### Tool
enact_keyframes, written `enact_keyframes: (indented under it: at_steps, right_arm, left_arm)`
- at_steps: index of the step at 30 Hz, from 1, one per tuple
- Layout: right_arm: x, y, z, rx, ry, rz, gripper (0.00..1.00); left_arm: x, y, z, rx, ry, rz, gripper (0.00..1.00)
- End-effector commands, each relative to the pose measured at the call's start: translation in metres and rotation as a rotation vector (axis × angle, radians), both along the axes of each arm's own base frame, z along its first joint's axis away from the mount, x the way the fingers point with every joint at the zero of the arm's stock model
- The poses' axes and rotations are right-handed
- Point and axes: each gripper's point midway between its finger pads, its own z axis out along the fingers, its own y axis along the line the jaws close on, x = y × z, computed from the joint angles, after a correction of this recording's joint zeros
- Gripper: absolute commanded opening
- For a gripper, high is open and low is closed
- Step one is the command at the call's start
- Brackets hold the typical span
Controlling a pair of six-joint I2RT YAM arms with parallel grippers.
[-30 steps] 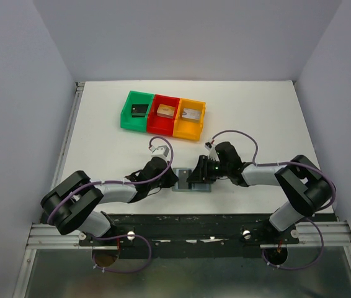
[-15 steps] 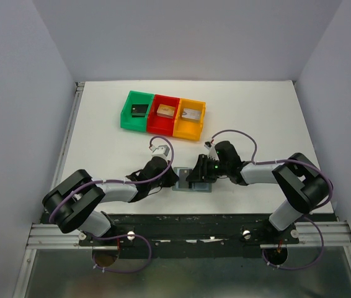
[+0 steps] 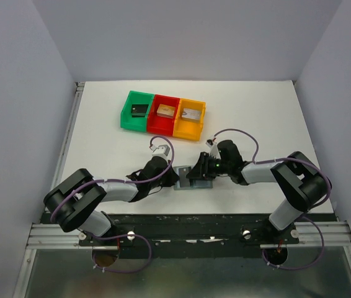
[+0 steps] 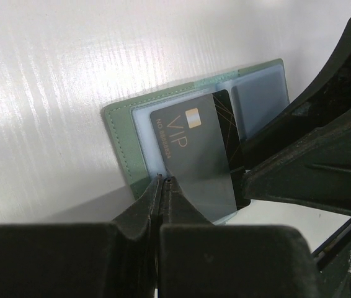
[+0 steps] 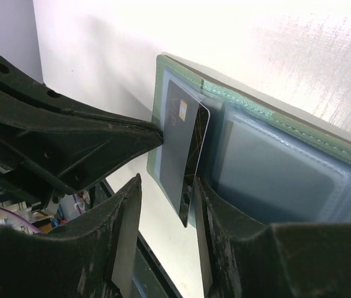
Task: Take the credit cards out of the card holder
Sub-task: Remove the credit card from the card holder.
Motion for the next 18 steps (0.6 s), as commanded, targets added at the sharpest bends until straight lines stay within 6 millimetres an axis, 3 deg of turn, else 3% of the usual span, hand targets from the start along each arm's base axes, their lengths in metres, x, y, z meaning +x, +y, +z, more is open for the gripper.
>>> enact_keyframes:
  at_steps: [1,18]
  right_arm:
    - [-0.003,0.009,0.006,0.065,-0.003,0.043,0.46]
    - [-0.007,0.016,0.007,0.103,0.015,0.102,0.45]
  left_arm:
    - [-0.024,0.024,-0.043,0.135,0.124,-0.018,0.01]
    - [-0.02,0.011,-0.041,0.098,0.108,-0.06,0.0]
